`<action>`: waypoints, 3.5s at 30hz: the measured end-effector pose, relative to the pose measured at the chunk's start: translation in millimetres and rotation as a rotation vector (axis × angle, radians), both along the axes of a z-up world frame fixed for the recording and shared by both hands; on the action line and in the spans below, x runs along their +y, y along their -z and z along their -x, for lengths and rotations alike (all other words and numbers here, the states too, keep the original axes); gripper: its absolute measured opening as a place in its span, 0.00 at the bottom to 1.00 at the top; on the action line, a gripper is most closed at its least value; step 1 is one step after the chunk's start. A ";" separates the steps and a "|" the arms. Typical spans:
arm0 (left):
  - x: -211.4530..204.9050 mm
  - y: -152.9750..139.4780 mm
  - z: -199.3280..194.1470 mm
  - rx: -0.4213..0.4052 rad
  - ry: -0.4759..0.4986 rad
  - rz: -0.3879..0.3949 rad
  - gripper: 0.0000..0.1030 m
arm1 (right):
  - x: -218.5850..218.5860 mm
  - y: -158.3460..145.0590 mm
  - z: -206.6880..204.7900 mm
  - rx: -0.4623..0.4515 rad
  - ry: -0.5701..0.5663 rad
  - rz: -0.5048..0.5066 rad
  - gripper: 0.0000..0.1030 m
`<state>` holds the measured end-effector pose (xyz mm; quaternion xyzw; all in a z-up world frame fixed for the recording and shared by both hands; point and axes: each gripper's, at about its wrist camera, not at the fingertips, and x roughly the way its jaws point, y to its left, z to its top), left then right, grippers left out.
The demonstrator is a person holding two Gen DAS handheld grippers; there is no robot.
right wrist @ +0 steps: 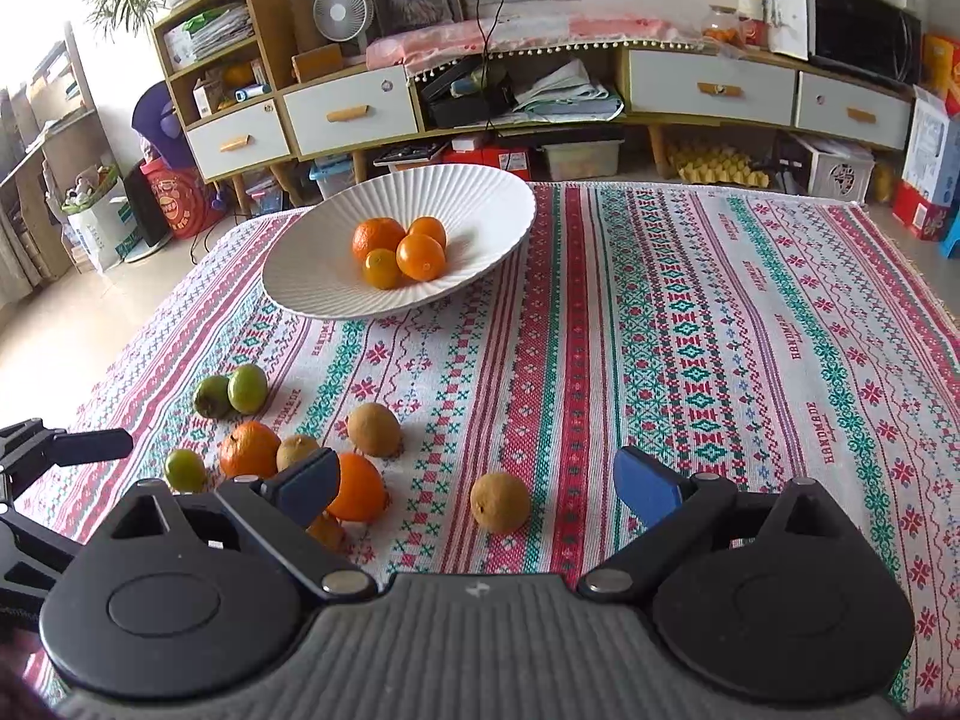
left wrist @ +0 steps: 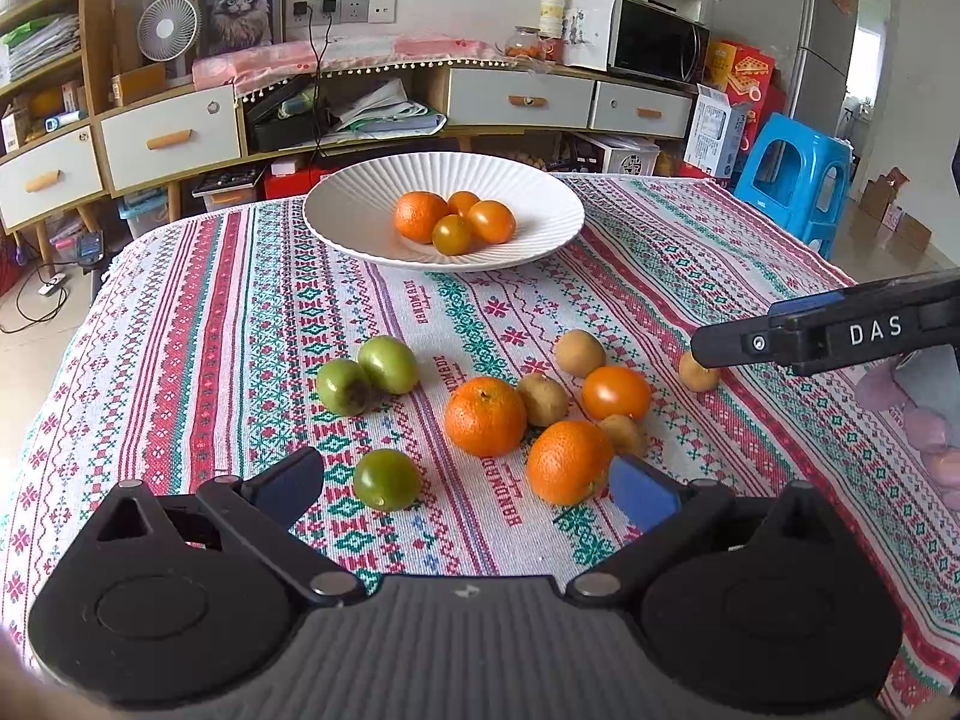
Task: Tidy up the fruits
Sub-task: 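Move both open tools back toward the fruit pile, then grasp a large orange with the left tool while the right tool grasps a brown kiwi, then carry the held orange and kiwi up and over the white bowl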
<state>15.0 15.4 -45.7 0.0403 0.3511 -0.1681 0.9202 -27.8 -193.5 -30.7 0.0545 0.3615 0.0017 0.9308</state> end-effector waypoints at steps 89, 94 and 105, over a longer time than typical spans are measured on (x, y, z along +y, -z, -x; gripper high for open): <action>-29.4 7.5 -3.4 -0.015 -0.002 0.121 0.36 | 9.2 12.6 -3.7 -0.022 -0.075 0.002 0.22; -29.1 -1.9 -11.2 -0.017 -0.014 0.150 0.36 | 13.1 3.6 -10.0 -0.032 -0.078 -0.009 0.22; -30.8 -22.0 -41.0 -0.007 -0.064 0.177 0.36 | 11.0 -16.9 -31.8 -0.064 -0.063 -0.039 0.22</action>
